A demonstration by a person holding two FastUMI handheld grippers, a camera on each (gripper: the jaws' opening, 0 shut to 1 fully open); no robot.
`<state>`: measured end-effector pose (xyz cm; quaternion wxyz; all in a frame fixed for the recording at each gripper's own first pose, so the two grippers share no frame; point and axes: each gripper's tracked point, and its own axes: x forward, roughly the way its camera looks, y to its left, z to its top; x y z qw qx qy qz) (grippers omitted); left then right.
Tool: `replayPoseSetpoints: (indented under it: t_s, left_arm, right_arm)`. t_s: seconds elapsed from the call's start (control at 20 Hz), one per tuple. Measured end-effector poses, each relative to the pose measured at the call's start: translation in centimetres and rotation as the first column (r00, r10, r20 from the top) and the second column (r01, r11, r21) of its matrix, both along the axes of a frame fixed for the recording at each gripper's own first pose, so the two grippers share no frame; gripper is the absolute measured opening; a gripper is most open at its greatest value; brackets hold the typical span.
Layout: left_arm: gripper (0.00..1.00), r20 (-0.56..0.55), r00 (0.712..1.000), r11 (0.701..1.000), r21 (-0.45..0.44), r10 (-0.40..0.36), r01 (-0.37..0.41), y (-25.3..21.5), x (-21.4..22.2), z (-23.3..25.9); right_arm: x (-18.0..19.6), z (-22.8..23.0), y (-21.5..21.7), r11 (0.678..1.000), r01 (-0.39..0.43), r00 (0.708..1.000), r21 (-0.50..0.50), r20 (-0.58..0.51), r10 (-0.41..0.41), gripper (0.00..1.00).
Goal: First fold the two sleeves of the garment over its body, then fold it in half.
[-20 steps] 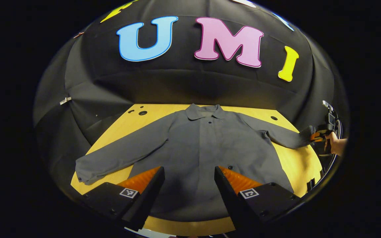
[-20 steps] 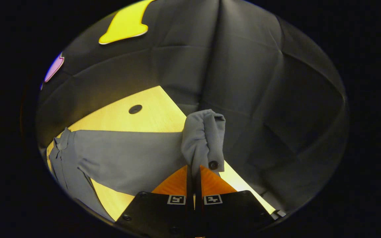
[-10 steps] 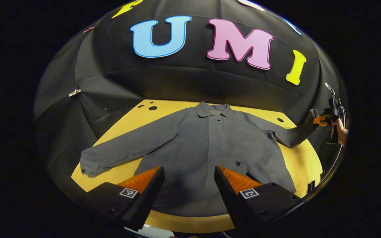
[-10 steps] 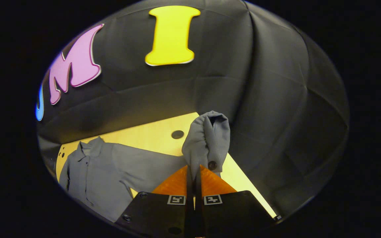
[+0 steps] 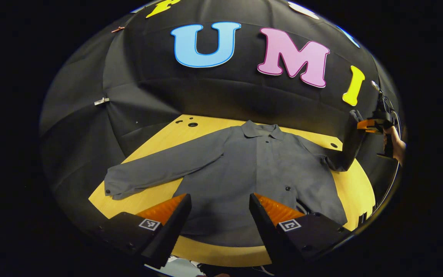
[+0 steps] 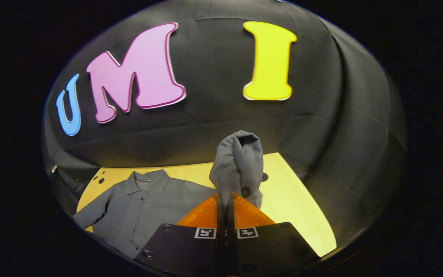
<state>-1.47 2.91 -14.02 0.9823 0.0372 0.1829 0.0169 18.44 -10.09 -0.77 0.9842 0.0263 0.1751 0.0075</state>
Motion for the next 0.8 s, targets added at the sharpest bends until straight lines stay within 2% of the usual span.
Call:
replayPoseSetpoints:
  t_s: [0.35,0.65,0.8]
  left_arm:
    - [0.95,0.027,0.999,0.998,0.043,0.04,-0.041,2.1,-1.4,0.7]
    - [0.95,0.026,0.991,0.991,0.016,0.133,-0.134,4.4,-2.7,1.0]
    - [0.96,0.032,0.982,0.983,-0.018,0.184,-0.183,5.1,-3.7,1.3]
  right_arm:
    - [1.5,-0.3,10.6,0.983,-0.182,0.983,0.0,-0.001,0.182,0.05]
    - [2.3,-1.1,19.1,0.954,-0.29,0.956,0.078,-0.025,0.293,0.05]
    - [1.8,-2.2,22.9,0.933,-0.35,0.934,0.085,-0.041,0.354,0.05]
